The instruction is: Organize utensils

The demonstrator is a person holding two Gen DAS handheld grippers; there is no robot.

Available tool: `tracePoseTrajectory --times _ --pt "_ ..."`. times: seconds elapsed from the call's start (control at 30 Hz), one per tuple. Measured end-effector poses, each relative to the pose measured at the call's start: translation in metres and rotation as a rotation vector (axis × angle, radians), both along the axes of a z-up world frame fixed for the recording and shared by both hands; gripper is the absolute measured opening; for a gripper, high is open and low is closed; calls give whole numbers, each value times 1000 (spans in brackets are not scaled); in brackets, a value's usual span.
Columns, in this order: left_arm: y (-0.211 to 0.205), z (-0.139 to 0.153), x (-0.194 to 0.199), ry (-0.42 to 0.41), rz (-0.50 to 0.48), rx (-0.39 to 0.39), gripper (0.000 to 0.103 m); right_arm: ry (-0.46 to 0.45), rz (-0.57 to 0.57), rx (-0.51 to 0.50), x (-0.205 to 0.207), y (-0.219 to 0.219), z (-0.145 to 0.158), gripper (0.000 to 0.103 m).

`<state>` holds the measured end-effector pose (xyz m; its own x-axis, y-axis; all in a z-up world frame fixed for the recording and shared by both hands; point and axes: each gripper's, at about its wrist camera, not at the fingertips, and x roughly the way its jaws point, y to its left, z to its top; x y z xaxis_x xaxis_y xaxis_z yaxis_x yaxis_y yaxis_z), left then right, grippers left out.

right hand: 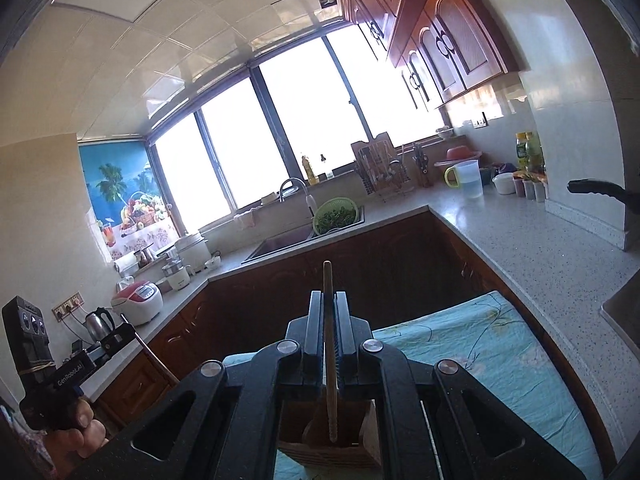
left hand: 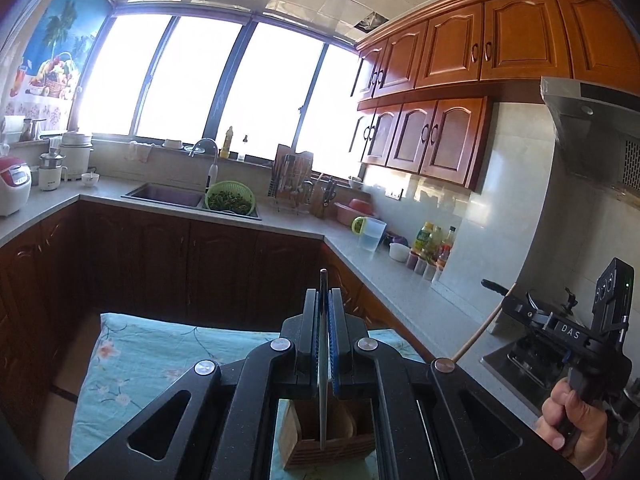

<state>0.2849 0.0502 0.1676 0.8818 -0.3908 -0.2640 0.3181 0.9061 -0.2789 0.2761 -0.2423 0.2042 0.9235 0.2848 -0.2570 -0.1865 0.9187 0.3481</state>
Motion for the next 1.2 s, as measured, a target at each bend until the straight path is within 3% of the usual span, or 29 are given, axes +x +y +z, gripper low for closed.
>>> tracePoseTrajectory --times 0.33,0.67,0.83,1.2 --pt "-26 -52 62 17 64 -21 2 73 -14 -8 44 8 -51 4" --pt "-50 -101 77 40 83 2 2 152 -17 -3 61 12 -101 4" --pt "-59 -110 91 94 78 12 3 174 -22 -6 62 10 -103 2" --pt "-48 -97 95 109 78 14 3 218 -23 1 67 9 -114 4"
